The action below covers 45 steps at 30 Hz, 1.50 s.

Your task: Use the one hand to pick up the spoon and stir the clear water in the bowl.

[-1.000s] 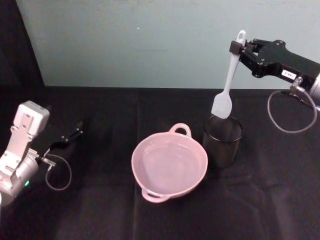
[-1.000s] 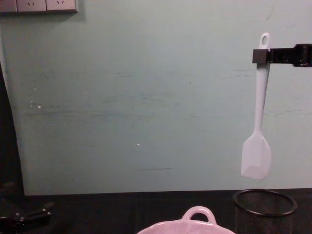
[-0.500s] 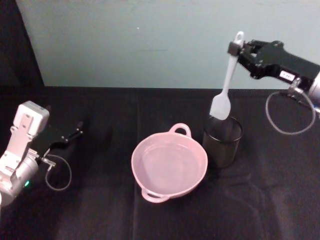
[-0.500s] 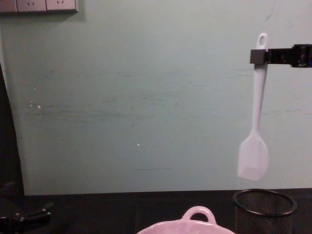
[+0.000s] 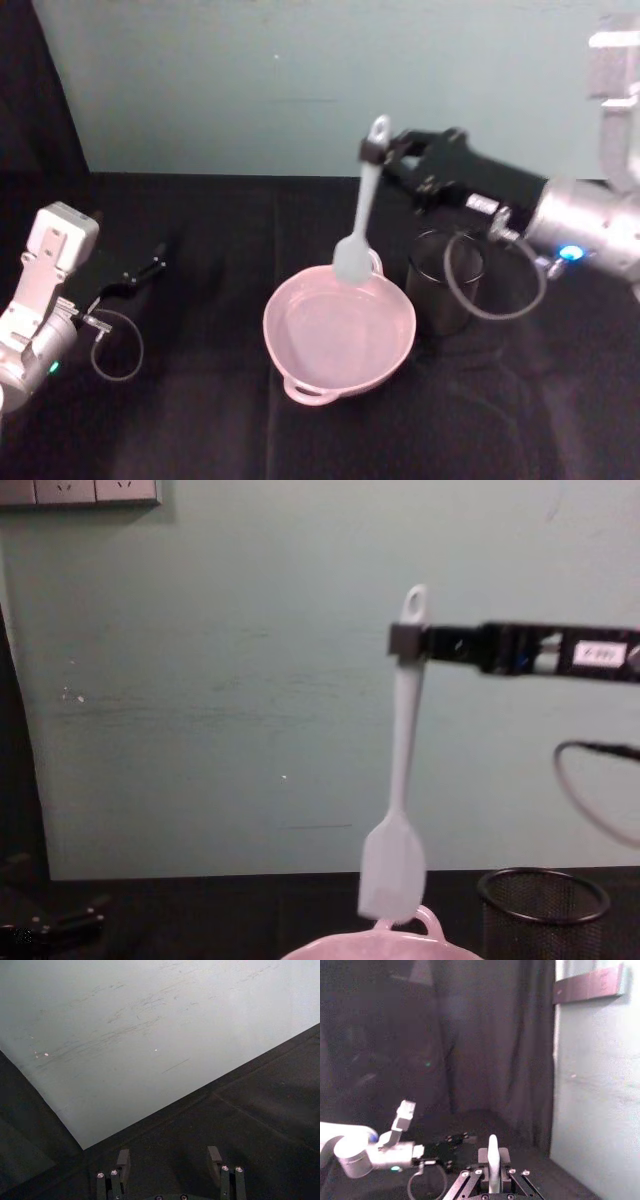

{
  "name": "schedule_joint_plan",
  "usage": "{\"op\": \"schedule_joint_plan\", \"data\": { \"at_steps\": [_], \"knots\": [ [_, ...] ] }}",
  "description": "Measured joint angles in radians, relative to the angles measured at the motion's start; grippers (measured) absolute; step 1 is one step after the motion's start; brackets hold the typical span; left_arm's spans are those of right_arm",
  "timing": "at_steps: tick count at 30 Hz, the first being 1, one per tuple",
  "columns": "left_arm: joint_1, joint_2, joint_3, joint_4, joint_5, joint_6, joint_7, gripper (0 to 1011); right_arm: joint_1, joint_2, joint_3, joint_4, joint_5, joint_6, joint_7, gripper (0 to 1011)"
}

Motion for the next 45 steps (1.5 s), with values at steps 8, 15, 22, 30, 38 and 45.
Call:
{"op": "schedule_joint_plan", "data": {
  "at_steps": [8, 15, 22, 30, 38, 45],
  "knots": [
    [0.0, 0.0, 0.0, 0.0, 0.0, 0.0, 0.0, 1005, -0.006, -0.039, -0.063, 0.036, -0.048, -0.004, 0.029, 134],
    [0.0, 0.0, 0.0, 0.0, 0.0, 0.0, 0.0, 1005, 0.004, -0.07, -0.1, 0.082, -0.072, 0.015, 0.047, 134],
    [0.0, 0.0, 0.0, 0.0, 0.0, 0.0, 0.0, 1005, 0.051, -0.118, -0.123, 0.181, -0.094, 0.023, 0.064, 134],
    [0.0, 0.0, 0.0, 0.0, 0.0, 0.0, 0.0, 1005, 0.13, -0.172, -0.138, 0.319, -0.121, 0.012, 0.106, 134],
    [0.0, 0.0, 0.0, 0.0, 0.0, 0.0, 0.0, 1005, 0.153, -0.172, -0.114, 0.367, -0.145, -0.008, 0.093, 134],
    [0.0, 0.0, 0.0, 0.0, 0.0, 0.0, 0.0, 1005, 0.111, -0.119, -0.078, 0.292, -0.155, 0.003, 0.061, 134]
  ]
}}
